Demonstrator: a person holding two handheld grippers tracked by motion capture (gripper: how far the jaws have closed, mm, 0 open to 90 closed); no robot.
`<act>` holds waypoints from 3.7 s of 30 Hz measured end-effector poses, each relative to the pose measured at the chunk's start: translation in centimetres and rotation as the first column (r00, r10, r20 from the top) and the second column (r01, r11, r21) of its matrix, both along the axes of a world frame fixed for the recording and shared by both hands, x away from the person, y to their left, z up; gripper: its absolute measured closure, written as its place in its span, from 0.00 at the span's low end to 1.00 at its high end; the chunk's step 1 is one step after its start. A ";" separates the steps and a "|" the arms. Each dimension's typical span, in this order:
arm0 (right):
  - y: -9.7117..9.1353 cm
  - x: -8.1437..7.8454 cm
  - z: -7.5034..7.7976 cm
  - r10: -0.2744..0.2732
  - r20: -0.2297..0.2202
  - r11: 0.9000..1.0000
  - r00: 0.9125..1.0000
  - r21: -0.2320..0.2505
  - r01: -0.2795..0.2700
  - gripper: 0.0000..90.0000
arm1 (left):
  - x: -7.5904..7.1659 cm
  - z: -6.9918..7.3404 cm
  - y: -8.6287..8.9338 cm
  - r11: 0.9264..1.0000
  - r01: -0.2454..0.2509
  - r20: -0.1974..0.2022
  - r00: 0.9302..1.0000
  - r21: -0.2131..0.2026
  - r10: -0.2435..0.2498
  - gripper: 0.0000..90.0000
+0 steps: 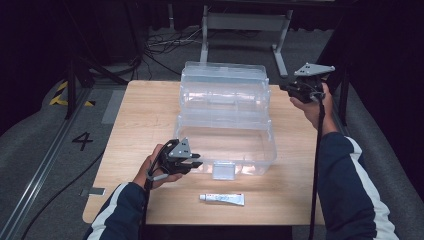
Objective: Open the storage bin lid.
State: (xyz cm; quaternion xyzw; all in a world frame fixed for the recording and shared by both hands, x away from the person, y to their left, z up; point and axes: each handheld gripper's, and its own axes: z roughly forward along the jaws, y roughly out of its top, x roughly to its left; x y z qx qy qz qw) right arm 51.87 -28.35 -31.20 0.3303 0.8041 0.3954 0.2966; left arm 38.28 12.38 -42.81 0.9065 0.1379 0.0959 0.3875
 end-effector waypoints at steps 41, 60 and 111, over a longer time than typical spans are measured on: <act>-0.4 -14.4 -2.9 0.280 -0.030 0.960 0.960 0.026 -0.279 0.76 | -0.5 0.1 -0.1 0.999 -0.042 0.022 0.999 0.009 0.041 0.76; 3.6 -18.2 -4.3 0.453 -0.159 0.884 0.877 -0.050 -0.466 0.66 | -2.3 2.0 0.8 0.995 -0.100 0.088 0.991 0.002 0.100 0.53; 15.8 -19.5 -14.2 0.490 -0.544 0.681 0.681 -0.249 -0.689 0.65 | -4.3 -6.4 9.1 0.960 -0.273 -0.132 0.951 0.064 0.279 0.16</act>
